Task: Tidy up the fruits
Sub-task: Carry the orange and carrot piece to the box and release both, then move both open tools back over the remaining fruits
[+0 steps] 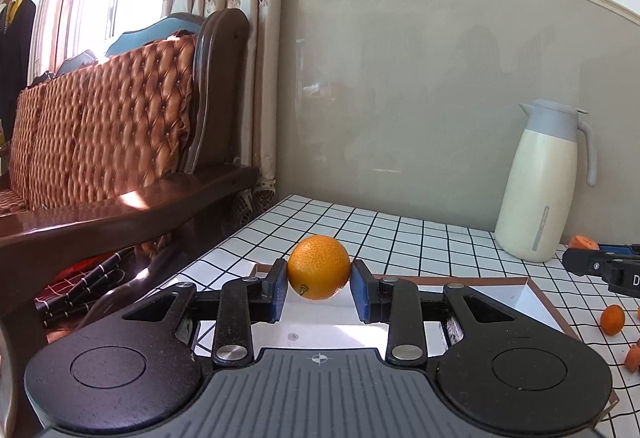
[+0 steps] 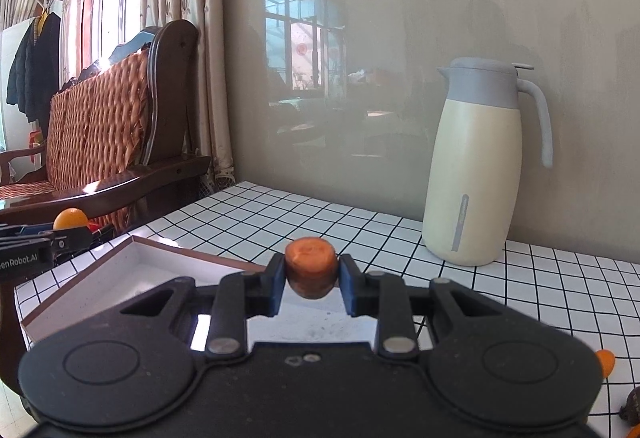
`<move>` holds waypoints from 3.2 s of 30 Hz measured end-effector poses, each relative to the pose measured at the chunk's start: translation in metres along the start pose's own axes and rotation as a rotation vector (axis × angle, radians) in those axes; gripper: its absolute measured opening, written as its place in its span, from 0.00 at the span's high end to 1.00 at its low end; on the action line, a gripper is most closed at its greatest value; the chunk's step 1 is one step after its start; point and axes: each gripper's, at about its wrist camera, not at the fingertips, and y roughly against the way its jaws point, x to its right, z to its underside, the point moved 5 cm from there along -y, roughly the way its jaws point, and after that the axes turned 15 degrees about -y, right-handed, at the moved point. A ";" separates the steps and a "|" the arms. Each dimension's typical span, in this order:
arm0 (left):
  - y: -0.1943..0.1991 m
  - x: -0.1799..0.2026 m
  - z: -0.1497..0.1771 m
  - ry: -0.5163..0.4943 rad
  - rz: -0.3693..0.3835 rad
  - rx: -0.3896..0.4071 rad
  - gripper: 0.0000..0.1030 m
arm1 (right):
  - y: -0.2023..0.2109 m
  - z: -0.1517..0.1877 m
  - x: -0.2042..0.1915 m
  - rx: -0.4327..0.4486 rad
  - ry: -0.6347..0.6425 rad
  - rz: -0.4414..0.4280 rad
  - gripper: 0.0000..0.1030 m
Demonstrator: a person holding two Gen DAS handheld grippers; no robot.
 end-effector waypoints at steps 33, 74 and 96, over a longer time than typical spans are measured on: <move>-0.048 0.005 0.004 -0.041 -0.015 -0.061 0.00 | -0.069 0.003 0.011 -0.126 0.002 0.065 0.06; 0.152 0.100 0.023 -0.024 0.059 0.121 0.00 | 0.205 0.030 0.095 0.315 -0.066 0.250 0.06; 0.159 0.165 0.014 -0.105 0.147 0.172 0.00 | 0.234 0.041 0.138 0.281 -0.011 0.309 0.06</move>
